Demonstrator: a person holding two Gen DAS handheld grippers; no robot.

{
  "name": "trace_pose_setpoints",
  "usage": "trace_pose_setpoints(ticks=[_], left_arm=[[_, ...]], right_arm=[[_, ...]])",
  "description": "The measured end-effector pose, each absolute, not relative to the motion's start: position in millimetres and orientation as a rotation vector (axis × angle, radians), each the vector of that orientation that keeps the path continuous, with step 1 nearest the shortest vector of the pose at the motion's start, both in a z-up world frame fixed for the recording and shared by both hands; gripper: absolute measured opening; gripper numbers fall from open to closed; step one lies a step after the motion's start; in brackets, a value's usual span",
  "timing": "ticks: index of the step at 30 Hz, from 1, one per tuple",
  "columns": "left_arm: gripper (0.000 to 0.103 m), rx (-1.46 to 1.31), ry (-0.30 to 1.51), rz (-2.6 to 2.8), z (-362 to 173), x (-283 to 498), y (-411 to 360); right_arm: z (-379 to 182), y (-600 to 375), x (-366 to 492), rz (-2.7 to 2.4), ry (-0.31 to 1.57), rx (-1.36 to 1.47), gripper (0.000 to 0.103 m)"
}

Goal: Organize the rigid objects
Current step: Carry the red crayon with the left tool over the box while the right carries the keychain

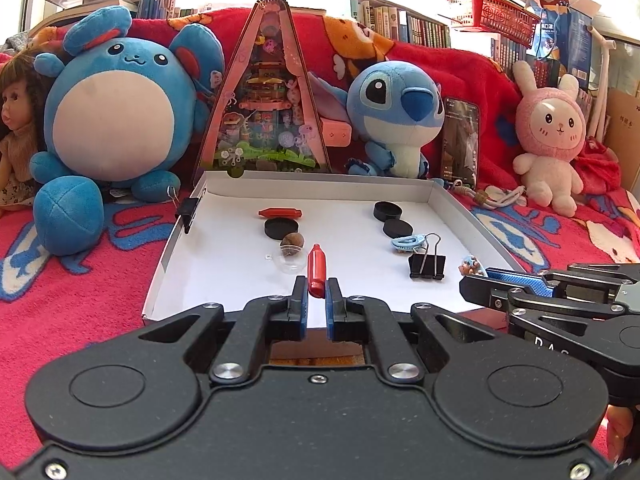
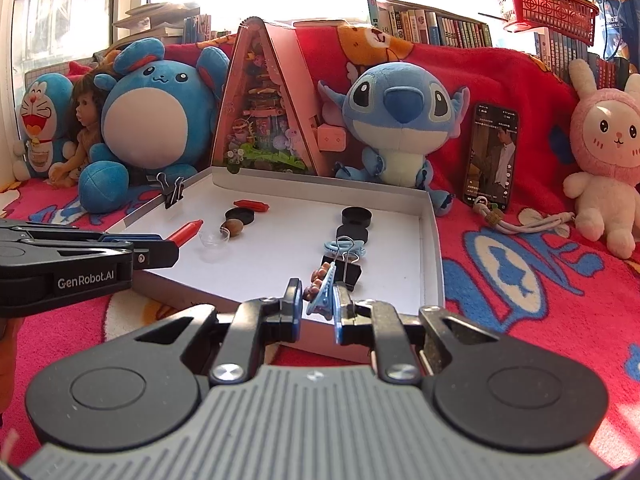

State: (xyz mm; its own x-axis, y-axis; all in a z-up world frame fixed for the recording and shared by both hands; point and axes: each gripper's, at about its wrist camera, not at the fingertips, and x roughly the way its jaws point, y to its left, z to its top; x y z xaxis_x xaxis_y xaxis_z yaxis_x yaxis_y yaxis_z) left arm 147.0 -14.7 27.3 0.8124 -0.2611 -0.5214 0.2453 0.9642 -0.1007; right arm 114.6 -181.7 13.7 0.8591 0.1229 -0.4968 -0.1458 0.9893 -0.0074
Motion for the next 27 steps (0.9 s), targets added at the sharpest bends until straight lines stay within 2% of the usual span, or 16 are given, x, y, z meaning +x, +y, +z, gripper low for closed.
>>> trace_pose_setpoints(ticks=[24, 26, 27], left_arm=[[0.009, -0.026, 0.636, -0.246, 5, 186, -25], [0.011, -0.025, 0.636, -0.246, 5, 186, -25], [0.011, -0.027, 0.636, -0.249, 5, 186, -25]], right_arm=[[-8, -187, 157, 0.127, 0.595, 0.031, 0.02], [-8, -187, 157, 0.127, 0.595, 0.031, 0.021], [-8, -187, 157, 0.128, 0.595, 0.033, 0.025]])
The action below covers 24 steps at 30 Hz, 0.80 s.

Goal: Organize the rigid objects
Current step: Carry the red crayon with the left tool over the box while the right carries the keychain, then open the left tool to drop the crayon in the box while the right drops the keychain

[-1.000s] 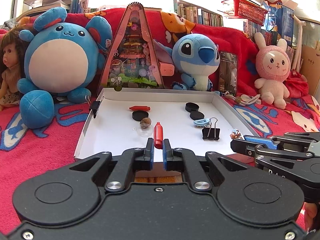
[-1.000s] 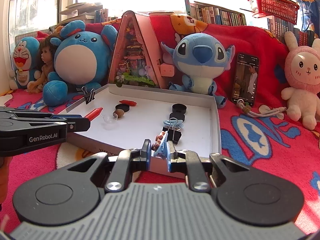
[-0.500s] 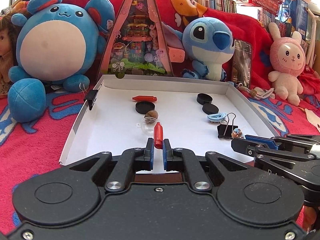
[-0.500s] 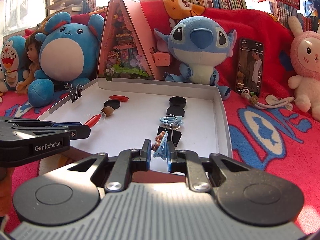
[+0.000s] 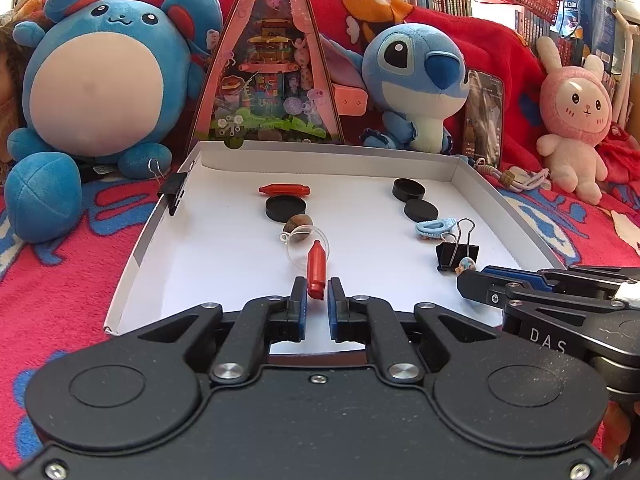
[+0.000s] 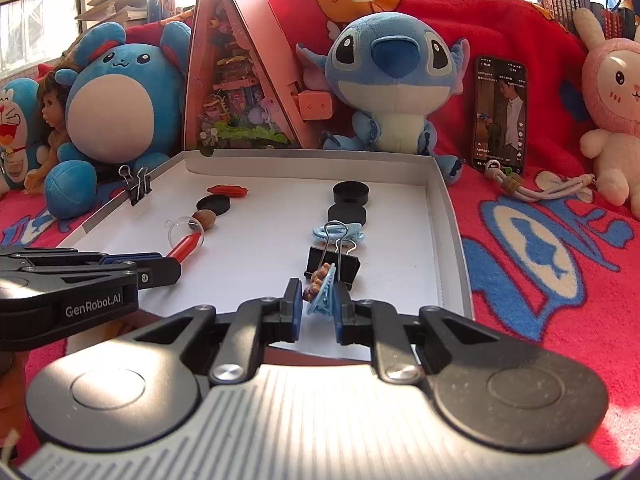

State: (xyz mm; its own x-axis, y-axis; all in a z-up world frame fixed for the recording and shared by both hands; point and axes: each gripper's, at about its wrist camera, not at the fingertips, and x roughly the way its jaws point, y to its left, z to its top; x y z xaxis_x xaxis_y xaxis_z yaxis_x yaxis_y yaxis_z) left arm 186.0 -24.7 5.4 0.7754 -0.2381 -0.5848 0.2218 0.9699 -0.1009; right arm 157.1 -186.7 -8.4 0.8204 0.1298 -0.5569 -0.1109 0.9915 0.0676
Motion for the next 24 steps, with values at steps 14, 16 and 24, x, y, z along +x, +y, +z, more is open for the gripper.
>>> trace_pose_setpoints(ticks=[14, 16, 24], left_arm=[[0.041, 0.016, 0.612, -0.272, 23, 157, -19], [0.043, 0.014, 0.599, -0.285, 27, 145, -15], [0.049, 0.041, 0.561, -0.346, 38, 101, -3]], right_arm=[[6, -196, 128, 0.164, 0.547, 0.046, 0.049], [10, -197, 117, 0.178, 0.533, 0.036, 0.052], [16, -204, 68, 0.264, 0.512, -0.024, 0.06]])
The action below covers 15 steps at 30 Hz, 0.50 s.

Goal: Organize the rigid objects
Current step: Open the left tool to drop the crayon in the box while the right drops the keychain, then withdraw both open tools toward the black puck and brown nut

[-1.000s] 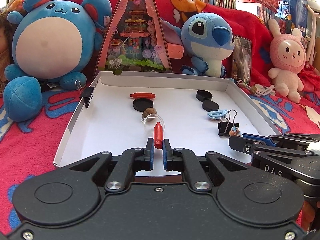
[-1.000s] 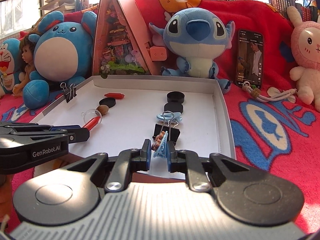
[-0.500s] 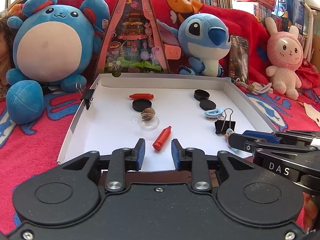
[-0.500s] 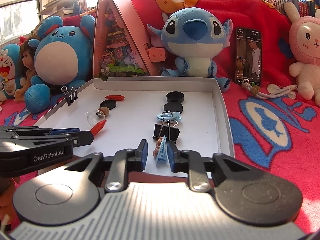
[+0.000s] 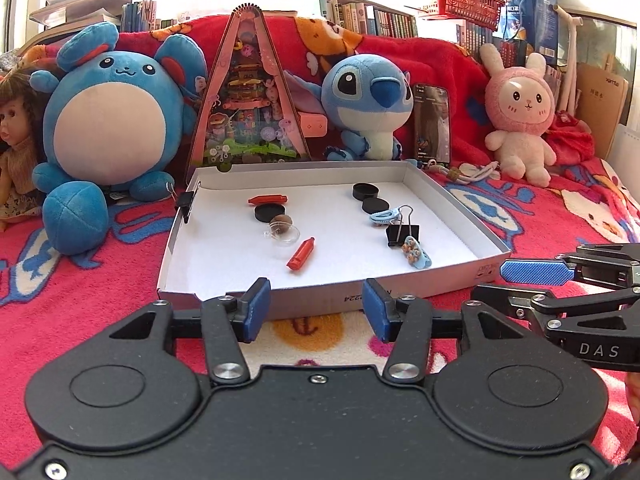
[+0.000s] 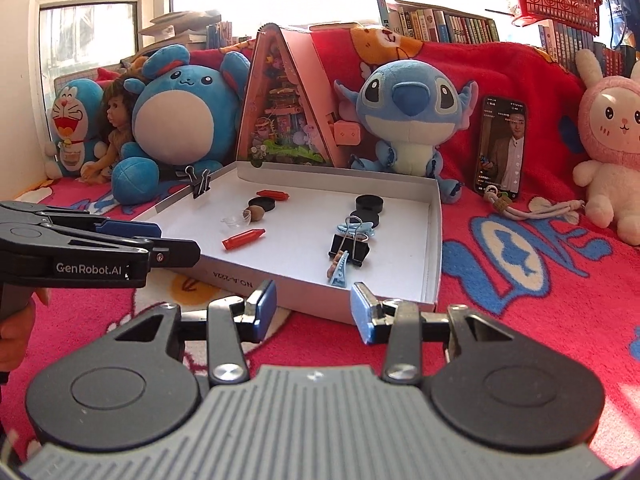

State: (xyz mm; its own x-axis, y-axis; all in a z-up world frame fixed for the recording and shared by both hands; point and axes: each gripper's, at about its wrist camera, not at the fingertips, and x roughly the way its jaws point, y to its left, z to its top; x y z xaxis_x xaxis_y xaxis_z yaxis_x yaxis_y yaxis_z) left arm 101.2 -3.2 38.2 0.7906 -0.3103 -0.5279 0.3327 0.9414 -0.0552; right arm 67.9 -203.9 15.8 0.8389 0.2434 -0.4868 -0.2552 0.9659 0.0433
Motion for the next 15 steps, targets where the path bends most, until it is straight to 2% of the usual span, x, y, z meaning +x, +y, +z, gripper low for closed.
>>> trace_pose_setpoints(ticks=[15], left_arm=[[0.05, 0.11, 0.642, -0.527, 17, 33, -3]], right_arm=[[-2, -201, 26, 0.386, 0.583, -0.114, 0.061]])
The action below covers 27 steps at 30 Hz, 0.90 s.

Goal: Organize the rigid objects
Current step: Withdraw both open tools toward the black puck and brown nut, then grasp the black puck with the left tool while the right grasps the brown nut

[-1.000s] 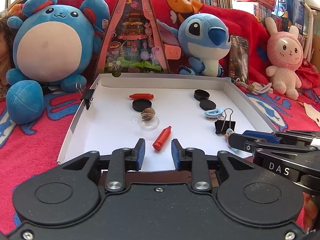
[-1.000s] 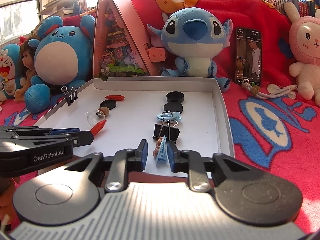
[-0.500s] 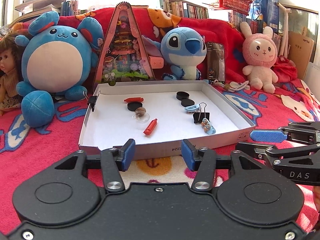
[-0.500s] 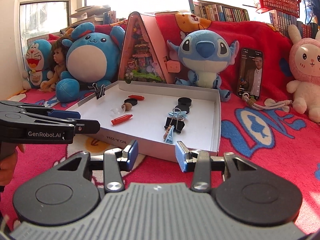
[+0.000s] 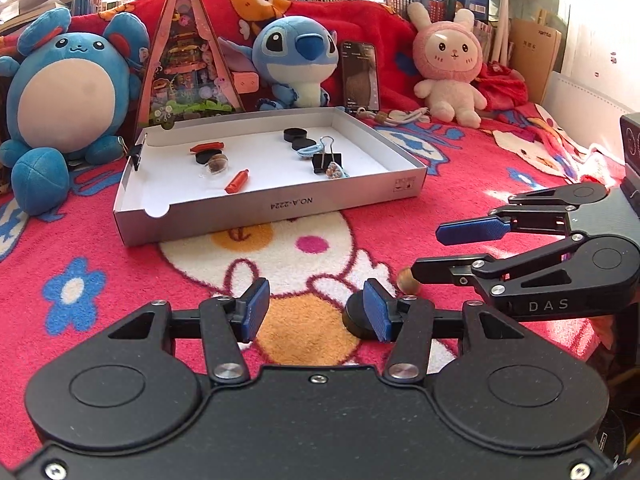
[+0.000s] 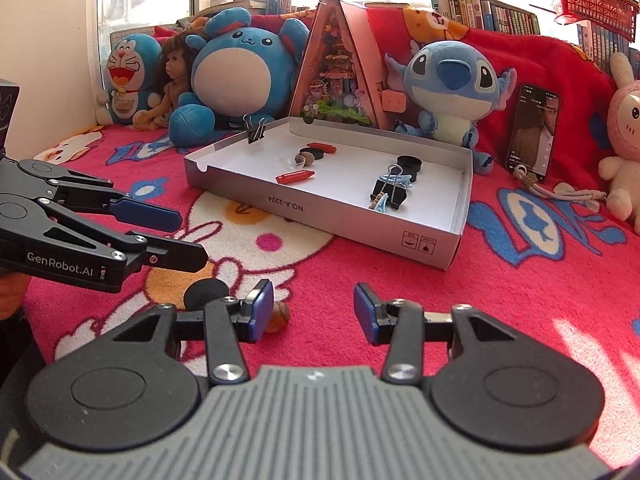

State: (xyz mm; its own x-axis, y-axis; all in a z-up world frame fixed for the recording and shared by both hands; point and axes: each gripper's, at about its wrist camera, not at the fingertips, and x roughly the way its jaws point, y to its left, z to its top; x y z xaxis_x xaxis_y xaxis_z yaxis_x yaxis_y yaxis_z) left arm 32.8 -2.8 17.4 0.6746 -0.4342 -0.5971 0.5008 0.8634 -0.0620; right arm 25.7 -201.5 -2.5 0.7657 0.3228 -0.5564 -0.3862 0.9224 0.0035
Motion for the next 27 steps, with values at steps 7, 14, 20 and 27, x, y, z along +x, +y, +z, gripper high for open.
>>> trace_pose_setpoints(ticks=[7, 14, 20, 27], left_arm=[[0.05, 0.127, 0.667, -0.579, 8, 22, -9], [0.043, 0.144, 0.655, -0.594, 3, 22, -18], [0.03, 0.133, 0.649, -0.593, 1, 24, -18], [0.03, 0.115, 0.649, -0.574, 1, 25, -16]], right_arm=[[-9, -195, 22, 0.413, 0.603, -0.137, 0.061], [-13, -189, 23, 0.417, 0.611, -0.155, 0.061], [-15, -187, 26, 0.412, 0.617, -0.144, 0.06], [-16, -181, 26, 0.426, 0.616, -0.155, 0.044]])
